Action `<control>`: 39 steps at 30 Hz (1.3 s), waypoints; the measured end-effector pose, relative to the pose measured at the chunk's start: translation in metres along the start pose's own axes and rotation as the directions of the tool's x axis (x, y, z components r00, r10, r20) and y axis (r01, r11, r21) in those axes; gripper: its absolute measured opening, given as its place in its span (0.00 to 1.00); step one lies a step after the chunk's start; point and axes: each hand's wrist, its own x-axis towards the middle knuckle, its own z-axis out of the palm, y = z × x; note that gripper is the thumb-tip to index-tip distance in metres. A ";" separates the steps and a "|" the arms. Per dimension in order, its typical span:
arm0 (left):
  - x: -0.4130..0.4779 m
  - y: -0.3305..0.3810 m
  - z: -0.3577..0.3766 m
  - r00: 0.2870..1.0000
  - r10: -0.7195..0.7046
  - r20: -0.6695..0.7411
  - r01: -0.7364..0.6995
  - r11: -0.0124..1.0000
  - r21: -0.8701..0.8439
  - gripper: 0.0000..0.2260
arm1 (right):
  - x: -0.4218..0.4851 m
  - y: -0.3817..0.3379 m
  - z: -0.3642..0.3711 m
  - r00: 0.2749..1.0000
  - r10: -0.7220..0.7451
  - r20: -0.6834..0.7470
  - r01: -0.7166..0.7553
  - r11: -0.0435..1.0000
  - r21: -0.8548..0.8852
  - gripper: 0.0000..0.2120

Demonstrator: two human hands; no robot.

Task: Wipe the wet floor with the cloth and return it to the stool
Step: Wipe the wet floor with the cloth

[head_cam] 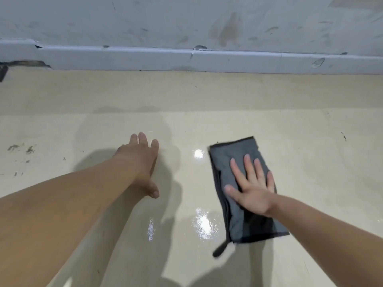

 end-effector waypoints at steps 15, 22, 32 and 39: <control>0.006 -0.019 0.019 0.993 0.091 -0.070 -0.100 0.984 -0.148 0.68 | 0.065 -0.144 -0.007 0.970 -0.099 -0.224 0.082 0.993 -0.086 0.34; 0.007 -0.022 0.021 0.990 0.093 -0.103 -0.107 0.984 -0.143 0.65 | 0.081 -0.117 -0.051 0.923 -0.372 0.093 0.382 0.870 -0.313 0.36; 0.015 -0.024 0.020 0.988 0.141 -0.069 -0.148 0.982 -0.117 0.67 | 0.166 -0.167 -0.120 0.983 -0.159 -0.094 0.142 0.976 -0.166 0.37; 0.016 -0.023 0.017 0.990 0.140 -0.025 -0.142 0.987 -0.070 0.68 | 0.166 -0.122 -0.121 0.963 -0.098 -0.252 0.086 0.995 -0.059 0.36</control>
